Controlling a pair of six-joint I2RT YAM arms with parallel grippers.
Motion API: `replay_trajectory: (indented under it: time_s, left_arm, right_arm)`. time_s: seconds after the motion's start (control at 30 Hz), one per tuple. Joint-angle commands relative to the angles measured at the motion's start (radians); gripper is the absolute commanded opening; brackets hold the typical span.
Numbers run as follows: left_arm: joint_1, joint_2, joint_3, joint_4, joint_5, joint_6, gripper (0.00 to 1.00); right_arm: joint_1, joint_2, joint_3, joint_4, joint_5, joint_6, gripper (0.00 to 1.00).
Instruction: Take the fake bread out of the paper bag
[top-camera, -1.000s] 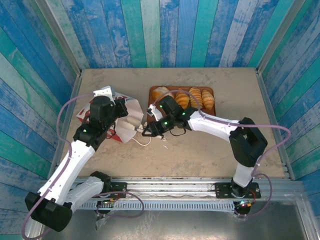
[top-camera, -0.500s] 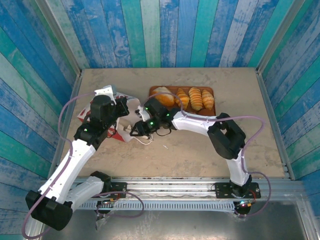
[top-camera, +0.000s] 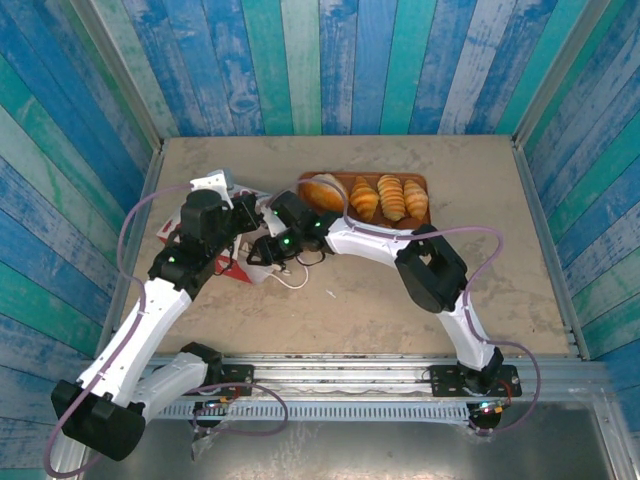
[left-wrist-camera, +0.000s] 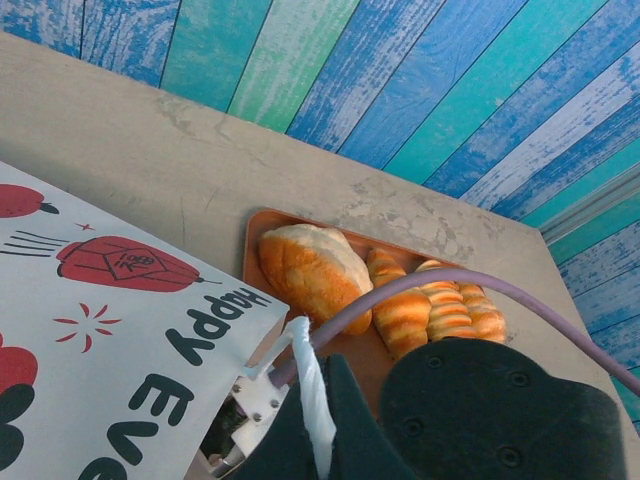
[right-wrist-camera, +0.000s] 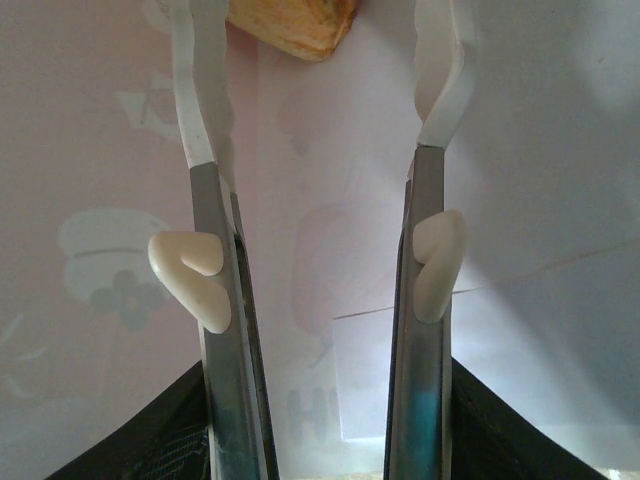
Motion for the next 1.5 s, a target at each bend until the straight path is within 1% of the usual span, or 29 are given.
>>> replay_trajectory:
  time_s: [0.0,0.13,0.3,0.4,0.47,0.57,0.7,0.9,0.97,1.1,1.23,1.3,1.47]
  left_arm:
    - [-0.002,0.011,0.022,0.034,0.02,-0.011,0.0]
    - [-0.002,0.017,0.025,0.033,0.028,-0.01,0.0]
    - [-0.002,0.019,0.028,0.036,0.036,-0.013,0.0]
    - [-0.002,0.017,0.028,0.036,0.039,-0.012,0.0]
    - [-0.002,0.019,0.029,0.036,0.039,-0.01,0.0]
    - [-0.002,0.017,0.028,0.034,0.037,-0.012,0.0]
    - [-0.001,0.014,0.029,0.034,0.036,-0.014,0.0]
    - [-0.002,0.011,0.024,0.034,0.042,-0.015,0.0]
    - [-0.002,0.009,0.024,0.034,0.045,-0.016,0.0]
    - [-0.002,0.006,0.024,0.036,0.05,-0.015,0.0]
    - [-0.002,0.003,0.024,0.035,0.054,-0.012,0.0]
    - [-0.002,0.002,0.024,0.032,0.053,-0.012,0.0]
    - [-0.002,-0.004,0.018,0.03,0.047,-0.011,0.0]
  right_arm:
    - [0.007,0.021,0.058,-0.025,0.026,-0.018,0.52]
    - [0.007,0.043,0.094,-0.051,0.055,-0.034,0.53]
    - [0.01,0.084,0.148,-0.092,0.061,-0.056,0.56]
    - [0.013,0.11,0.178,-0.094,0.05,-0.063,0.57]
    - [0.018,0.128,0.201,-0.092,0.018,-0.075,0.57]
    - [0.03,0.141,0.217,-0.099,0.022,-0.092,0.57]
    - [0.035,0.155,0.228,-0.083,0.004,-0.07,0.58]
    - [0.035,0.166,0.26,-0.107,0.067,-0.064,0.6]
    - [0.035,0.185,0.28,-0.117,0.07,-0.07,0.6]
    - [0.036,0.234,0.357,-0.169,0.048,-0.097,0.6]
    - [0.037,0.263,0.399,-0.183,0.013,-0.116,0.61]
    - [0.037,0.272,0.419,-0.196,-0.002,-0.121,0.61]
    - [0.037,0.266,0.419,-0.199,-0.009,-0.134,0.55]
